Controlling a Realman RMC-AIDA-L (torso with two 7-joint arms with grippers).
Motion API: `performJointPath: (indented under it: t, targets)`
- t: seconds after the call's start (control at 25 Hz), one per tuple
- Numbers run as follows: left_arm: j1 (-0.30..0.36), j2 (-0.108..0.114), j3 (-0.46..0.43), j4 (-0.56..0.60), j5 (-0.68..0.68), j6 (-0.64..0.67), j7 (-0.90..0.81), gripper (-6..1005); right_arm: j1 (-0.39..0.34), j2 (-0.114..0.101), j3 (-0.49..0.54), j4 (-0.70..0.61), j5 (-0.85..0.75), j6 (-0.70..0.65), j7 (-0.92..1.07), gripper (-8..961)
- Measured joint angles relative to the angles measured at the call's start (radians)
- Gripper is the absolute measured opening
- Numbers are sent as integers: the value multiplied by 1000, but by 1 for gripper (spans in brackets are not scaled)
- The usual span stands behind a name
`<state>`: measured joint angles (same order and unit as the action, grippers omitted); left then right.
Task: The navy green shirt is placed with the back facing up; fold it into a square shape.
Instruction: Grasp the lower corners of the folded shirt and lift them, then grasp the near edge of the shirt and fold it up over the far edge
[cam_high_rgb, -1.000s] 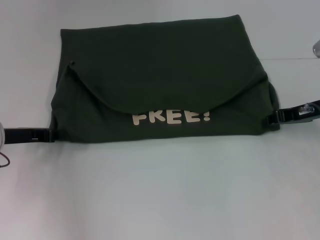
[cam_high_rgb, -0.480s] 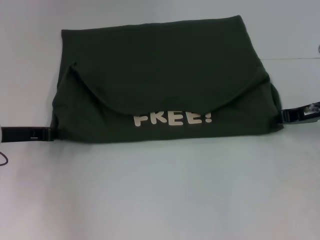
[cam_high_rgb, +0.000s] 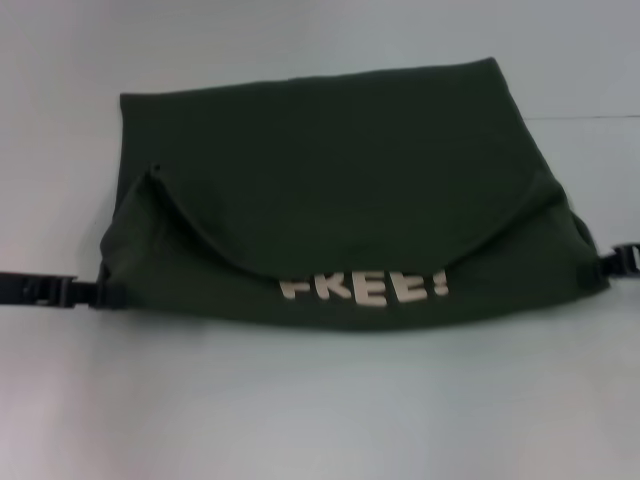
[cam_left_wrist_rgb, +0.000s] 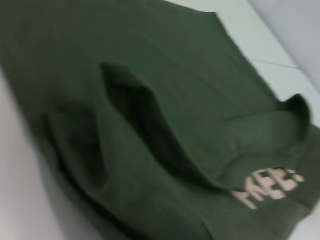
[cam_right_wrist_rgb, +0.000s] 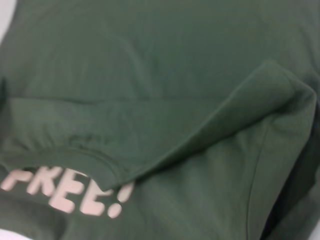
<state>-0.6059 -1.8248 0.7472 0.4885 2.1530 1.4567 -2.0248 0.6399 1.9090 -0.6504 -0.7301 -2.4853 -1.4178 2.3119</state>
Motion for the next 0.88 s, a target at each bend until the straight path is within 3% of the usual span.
performJointPath:
  t: [0.28, 0.44, 0.52, 0.68, 0.88]
  targets:
    - [16, 22, -76, 48, 107, 227, -11, 51, -113, 19, 172, -92, 11, -267, -36, 55]
    - [15, 33, -125, 57, 156, 283, -14, 51, -193, 47, 260, -178, 18, -358, -34, 58]
    - [11, 40, -145, 58, 165, 295, -16, 51, -214, 48, 294, -187, 29, -377, -36, 59]
    - [-17, 60, -213, 62, 166, 298, -49, 51, -212, 25, 323, -158, 95, -374, -32, 62]
    - [-82, 77, -340, 70, 155, 247, -100, 46, -116, -42, 324, -54, 174, -279, -7, 65]
